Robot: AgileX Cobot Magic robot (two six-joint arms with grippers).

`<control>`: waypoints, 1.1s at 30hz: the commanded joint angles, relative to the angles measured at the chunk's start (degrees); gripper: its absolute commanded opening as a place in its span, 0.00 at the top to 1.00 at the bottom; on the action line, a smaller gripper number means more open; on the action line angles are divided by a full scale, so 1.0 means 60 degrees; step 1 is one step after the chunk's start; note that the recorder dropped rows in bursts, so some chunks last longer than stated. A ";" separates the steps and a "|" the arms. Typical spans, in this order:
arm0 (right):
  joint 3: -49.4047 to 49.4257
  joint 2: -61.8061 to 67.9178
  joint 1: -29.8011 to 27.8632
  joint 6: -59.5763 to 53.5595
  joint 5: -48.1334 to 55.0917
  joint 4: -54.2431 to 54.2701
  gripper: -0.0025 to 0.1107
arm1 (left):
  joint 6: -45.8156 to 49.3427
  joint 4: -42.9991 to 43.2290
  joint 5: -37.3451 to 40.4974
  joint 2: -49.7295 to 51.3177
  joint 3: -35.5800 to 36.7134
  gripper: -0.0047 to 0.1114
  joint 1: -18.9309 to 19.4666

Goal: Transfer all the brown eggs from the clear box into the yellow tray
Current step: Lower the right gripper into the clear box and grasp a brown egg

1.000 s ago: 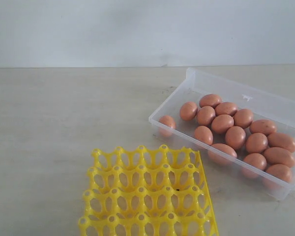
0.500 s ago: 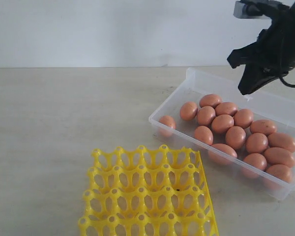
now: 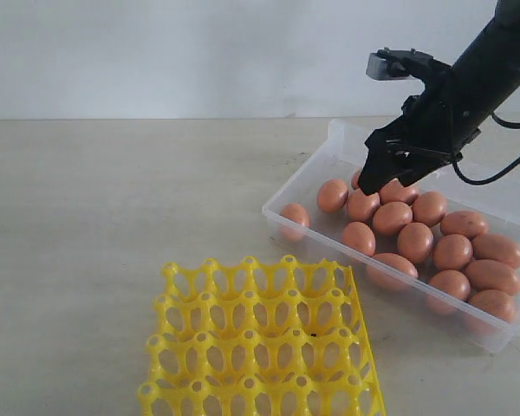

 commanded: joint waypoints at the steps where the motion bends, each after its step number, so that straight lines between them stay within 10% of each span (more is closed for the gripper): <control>1: -0.0085 -0.0035 0.0008 0.0849 0.0506 0.0009 0.42 | -0.0065 -0.0075 -0.0108 -0.0030 -0.0020 0.92 -0.0041; 9: -0.0085 -0.0035 0.0008 0.4455 0.1273 -0.2091 0.42 | -0.0065 -0.0075 -0.0108 -0.0030 -0.0020 0.92 -0.0041; 33: -0.0085 0.1940 0.0008 0.4901 0.0360 -0.1993 0.42 | -0.0065 -0.0075 -0.0108 -0.0030 -0.0020 0.92 -0.0041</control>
